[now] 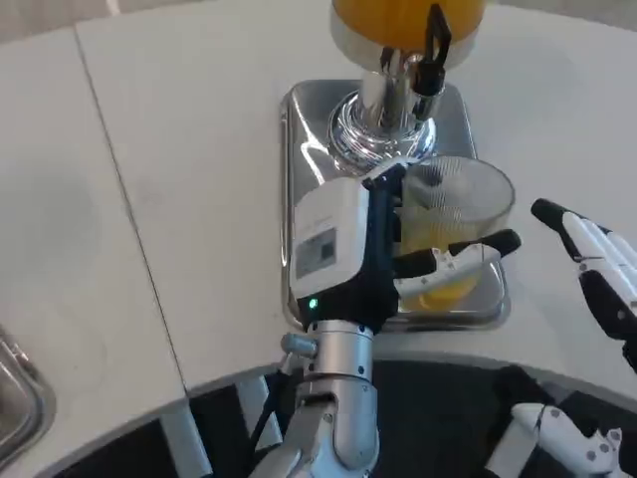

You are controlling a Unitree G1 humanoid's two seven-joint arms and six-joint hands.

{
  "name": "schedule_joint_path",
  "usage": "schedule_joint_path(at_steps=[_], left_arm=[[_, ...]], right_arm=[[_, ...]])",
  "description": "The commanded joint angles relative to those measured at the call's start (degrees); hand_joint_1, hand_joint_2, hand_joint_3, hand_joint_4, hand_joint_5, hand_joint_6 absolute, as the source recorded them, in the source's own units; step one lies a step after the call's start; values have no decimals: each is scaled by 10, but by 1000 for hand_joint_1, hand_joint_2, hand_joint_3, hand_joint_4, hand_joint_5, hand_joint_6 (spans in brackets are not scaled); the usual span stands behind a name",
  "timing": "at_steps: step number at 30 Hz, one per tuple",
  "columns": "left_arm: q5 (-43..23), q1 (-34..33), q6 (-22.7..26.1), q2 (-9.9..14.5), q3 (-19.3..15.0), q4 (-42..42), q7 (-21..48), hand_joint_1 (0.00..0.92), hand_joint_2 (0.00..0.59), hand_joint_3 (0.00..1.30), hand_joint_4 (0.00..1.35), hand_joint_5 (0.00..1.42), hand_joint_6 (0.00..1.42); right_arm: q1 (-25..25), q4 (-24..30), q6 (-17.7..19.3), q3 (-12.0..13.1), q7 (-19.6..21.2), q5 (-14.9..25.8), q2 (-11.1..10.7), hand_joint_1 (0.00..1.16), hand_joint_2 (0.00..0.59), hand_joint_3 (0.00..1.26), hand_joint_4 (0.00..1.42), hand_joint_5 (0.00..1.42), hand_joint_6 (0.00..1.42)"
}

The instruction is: Grasp the cup under the faucet to collect the drink, then remove the cup.

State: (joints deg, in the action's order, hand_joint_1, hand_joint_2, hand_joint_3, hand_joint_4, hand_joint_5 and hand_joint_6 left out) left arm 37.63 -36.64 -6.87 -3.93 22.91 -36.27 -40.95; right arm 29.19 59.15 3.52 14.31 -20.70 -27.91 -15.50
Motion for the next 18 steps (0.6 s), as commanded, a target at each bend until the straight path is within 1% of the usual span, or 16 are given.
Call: schedule_joint_path(at_steps=[1, 3, 8, 11, 15, 18], left_arm=[[-9, -1, -19, -12, -9, 24, -13, 619, 29, 1090, 1253, 1424, 1424], [-8, -2, -17, -9, -10, 25, -13, 631, 2, 1088, 1238, 1424, 1424], [-2, 3, -19, -4, -13, 35, -15, 648, 0, 1093, 1225, 1424, 1424], [-1, 5, -20, 4, -15, 48, -12, 656, 0, 1094, 1224, 1424, 1424], [-4, 13, -14, 21, -26, 68, -5, 672, 0, 1094, 1224, 1424, 1424], [-2, 25, -13, 40, -32, 82, -4, 676, 0, 1094, 1224, 1424, 1424]], right_arm=[[-14, 8, -18, -8, -14, -9, 1, 381, 392, 0, 0, 0, 103], [-19, 8, -21, -8, -15, -10, 0, 383, 391, 0, 0, 0, 104], [-19, 8, -28, -9, -18, -5, -4, 391, 395, 0, 0, 0, 107], [-16, 8, -25, -9, -17, -3, -7, 416, 387, 0, 0, 0, 112], [-19, 4, -22, -14, -17, -2, -10, 423, 388, 0, 0, 0, 124], [-22, 2, -22, -17, -18, 1, -13, 424, 389, 0, 0, 1, 125]])
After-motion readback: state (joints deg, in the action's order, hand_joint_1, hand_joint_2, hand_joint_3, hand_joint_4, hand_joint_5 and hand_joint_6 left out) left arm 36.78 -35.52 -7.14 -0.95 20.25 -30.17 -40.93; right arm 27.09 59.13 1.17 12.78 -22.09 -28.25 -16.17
